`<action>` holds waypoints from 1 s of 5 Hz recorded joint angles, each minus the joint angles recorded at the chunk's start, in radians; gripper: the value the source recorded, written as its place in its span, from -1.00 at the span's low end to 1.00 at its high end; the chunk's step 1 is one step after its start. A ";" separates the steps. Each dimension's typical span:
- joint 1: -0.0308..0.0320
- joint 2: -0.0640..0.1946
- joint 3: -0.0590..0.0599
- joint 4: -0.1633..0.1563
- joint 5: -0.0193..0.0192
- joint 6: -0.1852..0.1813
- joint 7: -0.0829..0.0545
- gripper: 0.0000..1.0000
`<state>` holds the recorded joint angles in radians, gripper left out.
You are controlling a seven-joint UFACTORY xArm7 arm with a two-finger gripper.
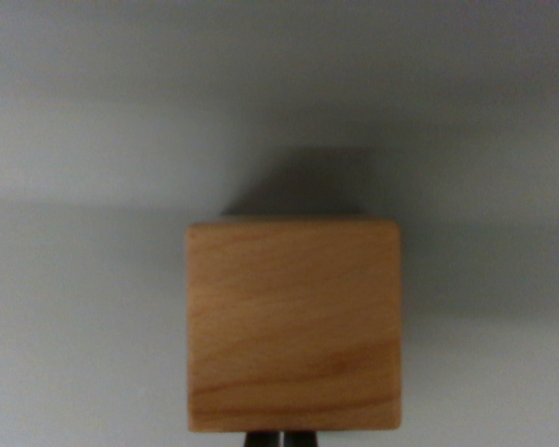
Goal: Push wooden cube
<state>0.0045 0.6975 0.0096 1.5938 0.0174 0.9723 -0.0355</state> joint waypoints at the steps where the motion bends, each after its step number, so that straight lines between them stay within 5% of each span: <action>1: 0.0000 0.000 0.000 0.000 0.0000 0.000 0.000 1.00; 5: 0.0000 0.019 0.000 0.031 -0.0004 0.012 0.000 1.00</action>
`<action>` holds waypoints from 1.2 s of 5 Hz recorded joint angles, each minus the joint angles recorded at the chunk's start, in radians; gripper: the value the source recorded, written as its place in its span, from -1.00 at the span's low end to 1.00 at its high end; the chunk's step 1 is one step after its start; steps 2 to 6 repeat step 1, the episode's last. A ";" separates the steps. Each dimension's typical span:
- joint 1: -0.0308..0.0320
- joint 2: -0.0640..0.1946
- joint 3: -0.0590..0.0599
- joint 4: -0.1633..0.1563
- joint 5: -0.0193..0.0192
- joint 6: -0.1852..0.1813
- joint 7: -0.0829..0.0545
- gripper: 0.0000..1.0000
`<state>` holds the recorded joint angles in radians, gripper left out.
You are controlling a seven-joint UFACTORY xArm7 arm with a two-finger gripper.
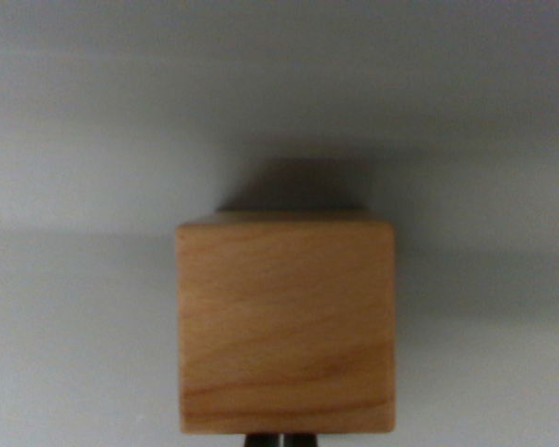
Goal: Push wooden cube
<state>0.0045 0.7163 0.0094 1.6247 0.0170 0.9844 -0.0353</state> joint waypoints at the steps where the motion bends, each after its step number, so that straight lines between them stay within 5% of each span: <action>1: 0.0000 0.002 0.000 0.003 0.0000 0.001 0.000 1.00; 6: 0.0000 0.002 0.000 0.003 0.0000 0.001 0.000 1.00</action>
